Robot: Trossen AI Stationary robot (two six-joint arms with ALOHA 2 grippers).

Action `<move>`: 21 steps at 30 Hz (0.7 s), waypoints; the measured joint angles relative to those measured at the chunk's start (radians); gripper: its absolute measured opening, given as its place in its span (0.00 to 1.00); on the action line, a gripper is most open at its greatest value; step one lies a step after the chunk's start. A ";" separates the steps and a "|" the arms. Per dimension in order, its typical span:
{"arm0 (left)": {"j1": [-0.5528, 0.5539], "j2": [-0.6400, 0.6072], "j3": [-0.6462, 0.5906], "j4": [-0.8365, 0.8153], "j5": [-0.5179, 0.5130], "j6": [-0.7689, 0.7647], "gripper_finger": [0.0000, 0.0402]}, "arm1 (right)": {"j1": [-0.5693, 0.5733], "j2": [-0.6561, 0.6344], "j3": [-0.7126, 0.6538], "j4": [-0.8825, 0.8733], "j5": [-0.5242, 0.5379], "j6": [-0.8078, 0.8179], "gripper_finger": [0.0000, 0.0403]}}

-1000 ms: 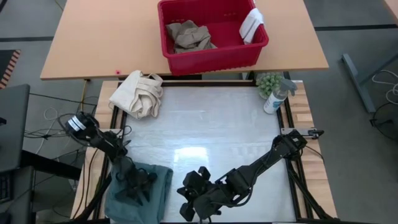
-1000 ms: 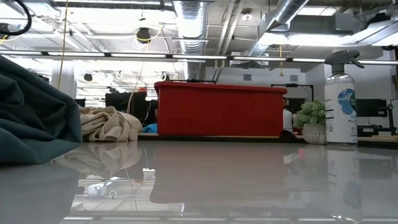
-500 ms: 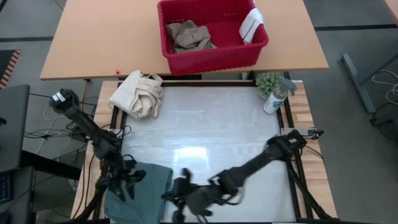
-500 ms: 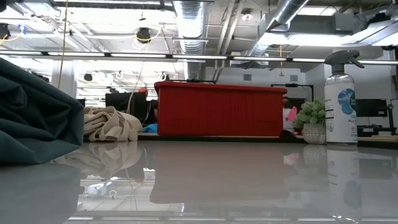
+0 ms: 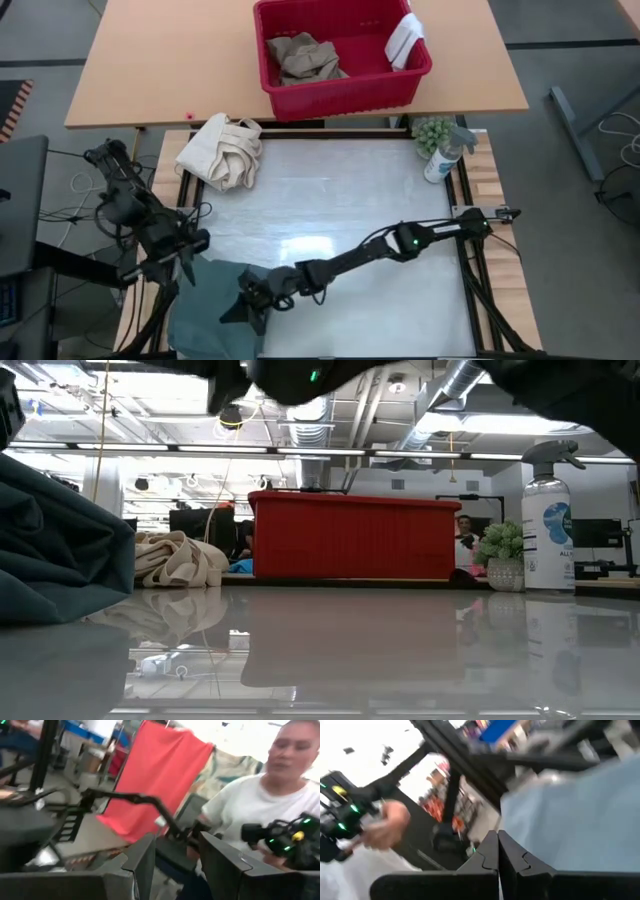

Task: Fold Laundry from Bin
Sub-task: Stack the blue pants on top of the white shirt, then put the brown shorts in the center of the table

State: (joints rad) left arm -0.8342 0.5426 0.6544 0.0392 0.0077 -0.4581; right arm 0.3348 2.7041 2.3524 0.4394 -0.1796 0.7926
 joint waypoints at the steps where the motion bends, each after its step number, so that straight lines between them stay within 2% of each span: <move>1: 0.000 -0.001 -0.001 -0.023 -0.003 0.000 0.35 | 0.005 0.001 0.001 -0.038 0.004 -0.001 0.05; 9: -0.001 0.032 -0.003 -0.206 -0.080 -0.050 0.35 | 0.022 0.003 -0.001 -0.440 0.067 -0.007 0.05; 11: -0.001 0.046 -0.003 -0.238 -0.097 -0.052 0.35 | 0.013 0.003 0.001 -0.453 0.068 -0.007 0.05; 15: 0.002 0.060 0.003 -0.253 -0.100 -0.056 0.35 | 0.000 -0.009 0.001 -0.280 0.057 -0.038 0.05; 17: 0.010 0.062 0.030 -0.250 -0.102 -0.056 0.35 | -0.007 -0.049 0.001 -0.262 0.057 -0.055 0.06; 19: 0.018 0.065 0.073 -0.252 -0.118 -0.040 0.35 | -0.010 -0.114 0.001 -0.312 0.058 -0.095 0.06; 21: 0.025 0.068 0.122 -0.258 -0.194 -0.016 0.35 | -0.009 -0.209 0.001 -0.450 0.083 -0.164 0.07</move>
State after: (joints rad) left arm -0.8094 0.6106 0.7764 -0.2185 -0.1862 -0.4740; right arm 0.3256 2.4951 2.3535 -0.0104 -0.0962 0.6281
